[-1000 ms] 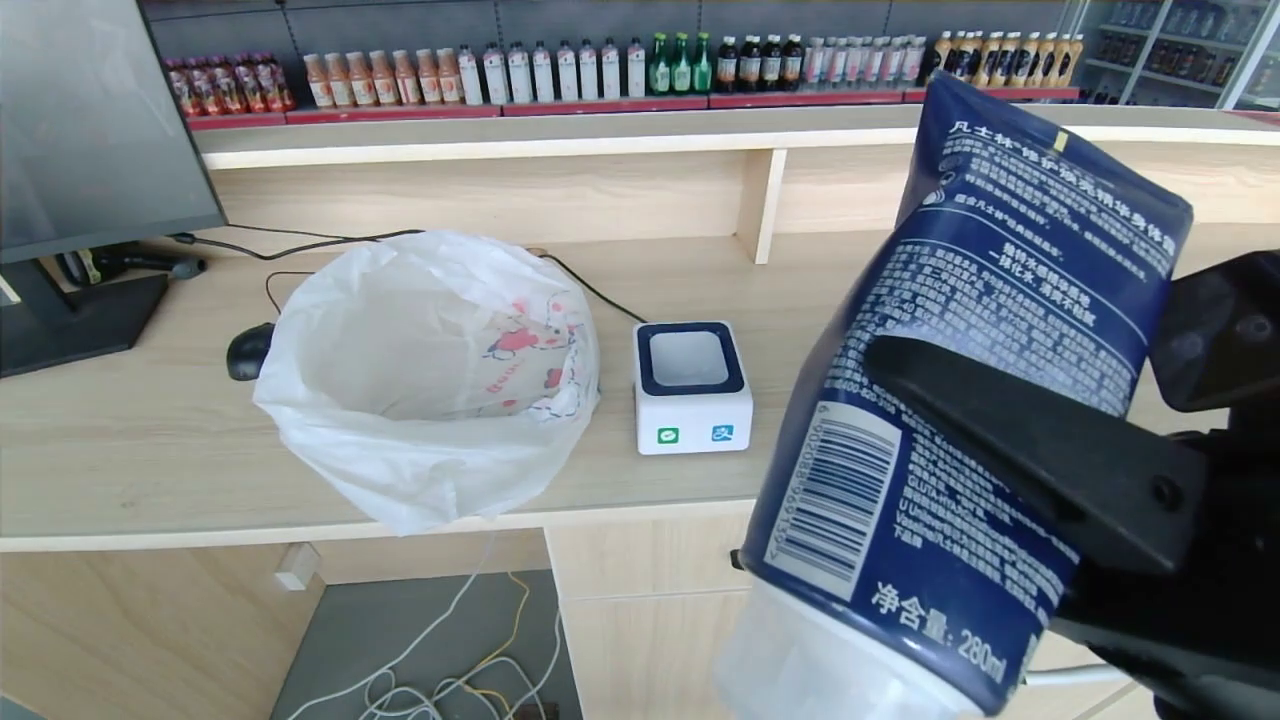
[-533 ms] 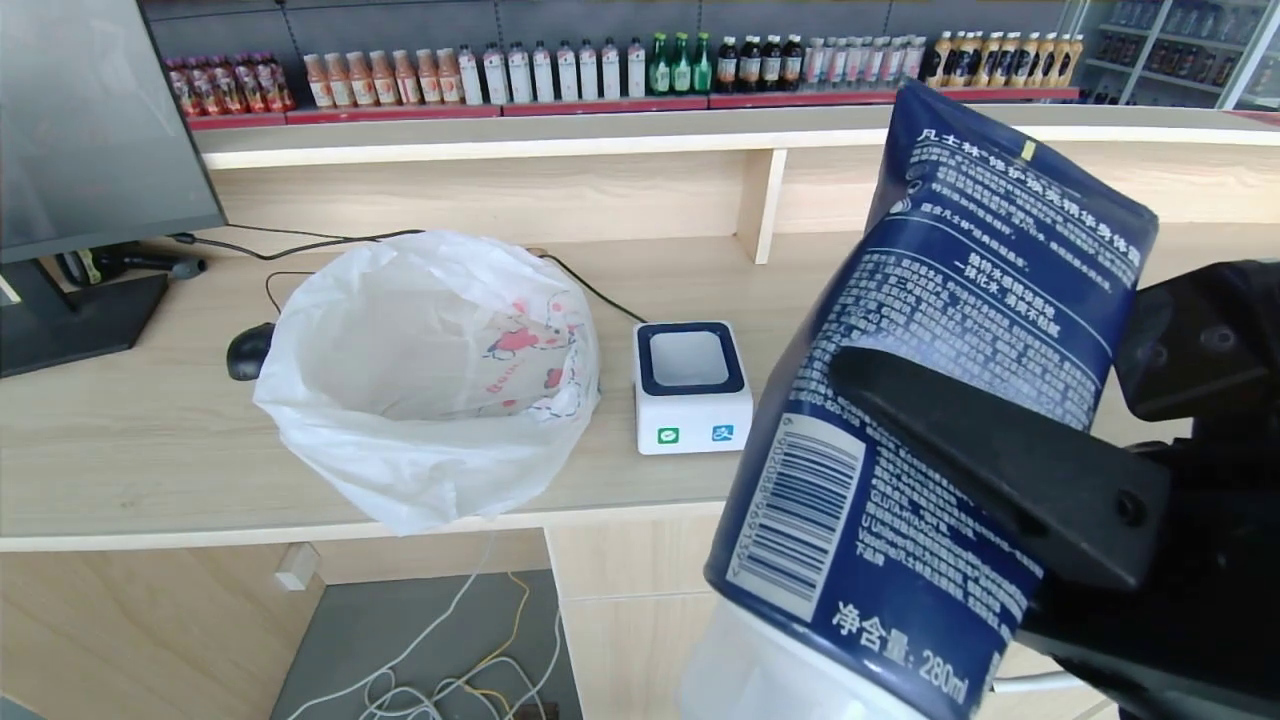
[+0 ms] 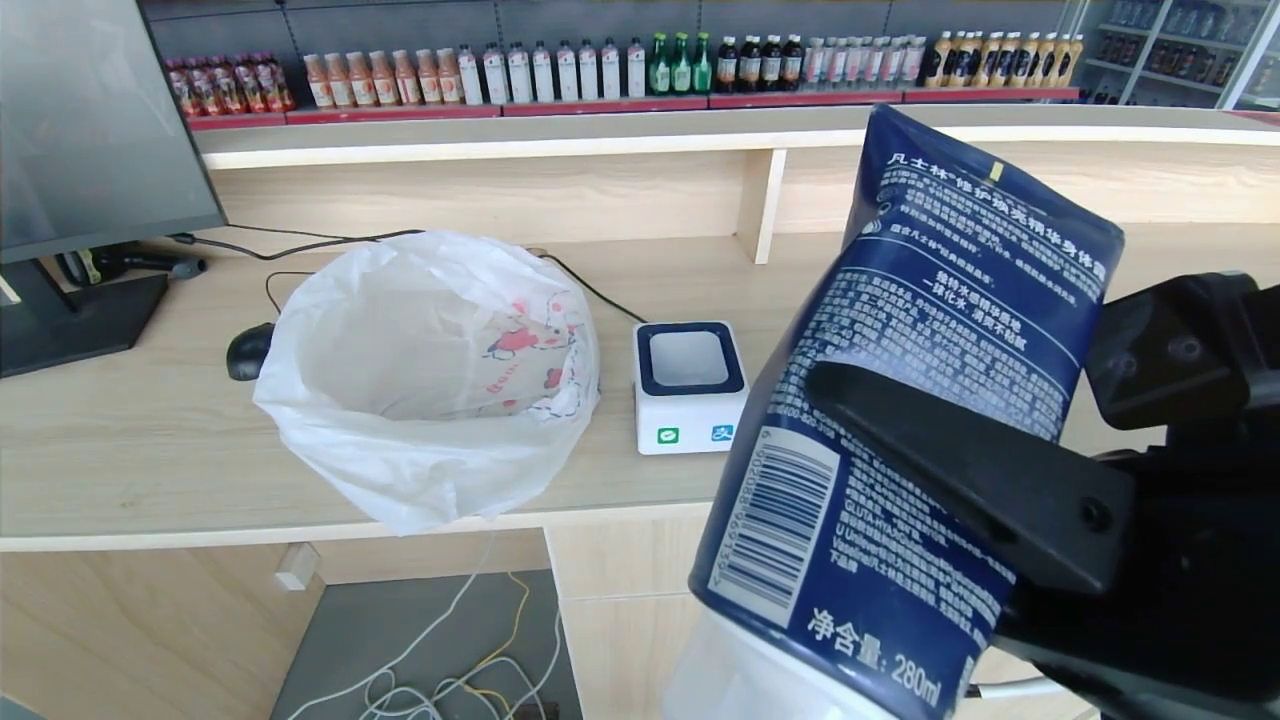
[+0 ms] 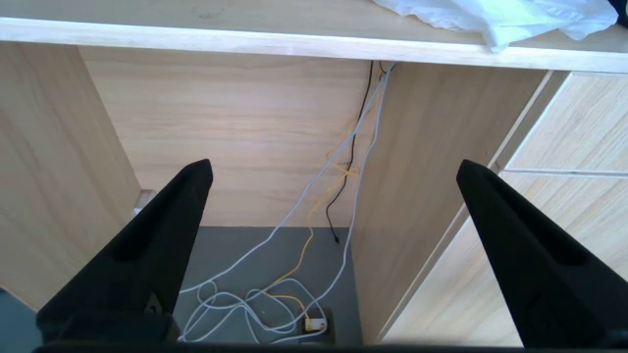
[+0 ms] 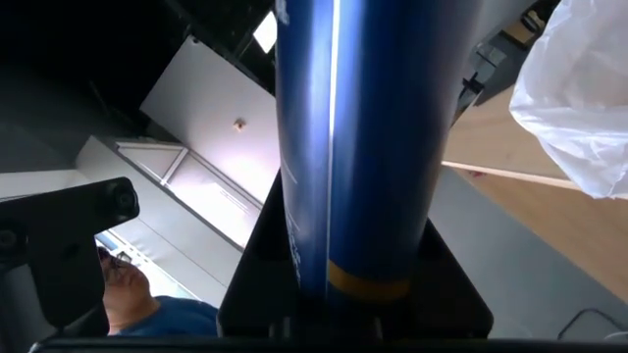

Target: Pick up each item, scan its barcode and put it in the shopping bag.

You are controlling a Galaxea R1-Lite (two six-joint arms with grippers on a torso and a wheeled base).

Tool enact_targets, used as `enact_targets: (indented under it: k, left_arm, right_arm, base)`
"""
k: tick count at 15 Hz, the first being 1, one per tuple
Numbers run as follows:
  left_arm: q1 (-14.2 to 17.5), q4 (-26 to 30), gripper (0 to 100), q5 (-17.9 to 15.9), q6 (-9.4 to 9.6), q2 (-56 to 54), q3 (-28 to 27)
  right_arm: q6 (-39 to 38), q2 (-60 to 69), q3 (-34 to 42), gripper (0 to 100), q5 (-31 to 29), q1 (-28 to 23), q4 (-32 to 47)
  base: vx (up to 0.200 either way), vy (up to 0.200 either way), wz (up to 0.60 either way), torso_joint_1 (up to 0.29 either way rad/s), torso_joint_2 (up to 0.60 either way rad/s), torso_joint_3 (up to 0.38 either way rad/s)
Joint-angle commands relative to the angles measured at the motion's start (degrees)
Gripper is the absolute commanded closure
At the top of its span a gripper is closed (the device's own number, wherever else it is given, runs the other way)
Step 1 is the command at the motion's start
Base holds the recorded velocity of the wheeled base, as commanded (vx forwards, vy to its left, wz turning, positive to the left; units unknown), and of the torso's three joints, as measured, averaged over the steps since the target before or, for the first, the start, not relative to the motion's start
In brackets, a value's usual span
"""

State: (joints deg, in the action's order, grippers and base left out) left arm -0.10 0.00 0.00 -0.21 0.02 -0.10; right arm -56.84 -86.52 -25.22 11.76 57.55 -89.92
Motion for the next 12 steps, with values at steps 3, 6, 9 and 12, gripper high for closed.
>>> enact_targets:
  k: [3,6,9,12]
  left_arm:
    - [0.01,0.0,0,0.0,-0.06,0.06,0.01]
    - [0.01,0.0,0,0.0,-0.06,-0.02,0.01]
    - [0.01,0.0,0,0.0,-0.06,0.06,0.01]
    - [0.01,0.0,0,0.0,-0.06,-0.02,0.01]
  right_arm:
    - [0.07,-0.06,0.17,100,0.01,0.02,-0.08]
    - [0.42,0.3,-0.18,100,0.01,0.02,-0.08]
    - [4.9,0.21,-1.23,100,0.1,0.02,-0.08]
    - [9.91,0.74,-0.53,100,1.07,-0.69,-0.08]
  base:
    - [0.0,0.0,0.0,0.0,0.0,0.0]
    - [0.0,0.0,0.0,0.0,0.0,0.0]
    - [0.0,0.0,0.0,0.0,0.0,0.0]
    - [0.0,0.0,0.0,0.0,0.0,0.0]
